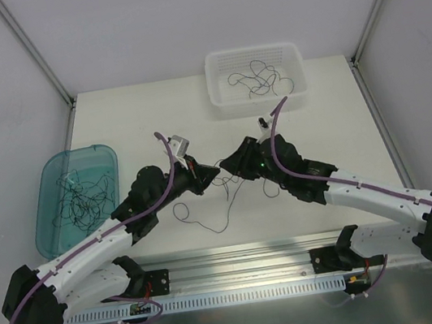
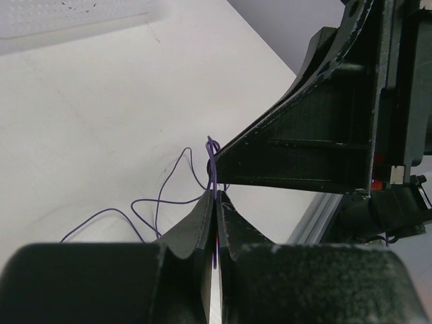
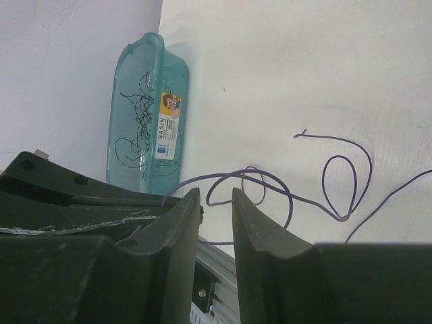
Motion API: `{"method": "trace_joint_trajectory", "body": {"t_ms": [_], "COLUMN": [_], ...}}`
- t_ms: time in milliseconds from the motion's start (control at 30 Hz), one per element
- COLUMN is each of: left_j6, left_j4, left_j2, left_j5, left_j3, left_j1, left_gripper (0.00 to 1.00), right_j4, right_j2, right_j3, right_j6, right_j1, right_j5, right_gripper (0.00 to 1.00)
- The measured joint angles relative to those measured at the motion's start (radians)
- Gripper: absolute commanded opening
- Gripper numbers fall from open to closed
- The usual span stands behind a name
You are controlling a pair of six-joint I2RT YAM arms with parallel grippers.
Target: Untangle the cables
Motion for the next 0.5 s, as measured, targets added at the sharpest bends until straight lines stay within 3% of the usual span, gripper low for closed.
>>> {"method": "trace_joint_trajectory", "body": {"t_ms": [367, 467, 500], "left_j6": [0.001, 0.001, 0.001], "left_j4": [0.0, 0.0, 0.0], "left_j2": [-0.005, -0.005, -0.005], "left_j5": [0.0, -0.001, -0.002], "left_j3": [0.0, 0.0, 0.0], "left_j1": [-0.006, -0.009, -0.011], "left_gripper": [0.0, 0.0, 0.0], "right_j4": [0.025, 0.042, 0.048], "right_j2": [0.035, 0.036, 0.036], "right_j3": [0.0, 0.0, 0.0], "right_j6": [0.02, 0.02, 0.021], "right_j1": [0.014, 0.017, 0.018], "right_j5": [0.02, 0.028, 0.029], "right_gripper": [0.27, 0.19, 0.12]}}
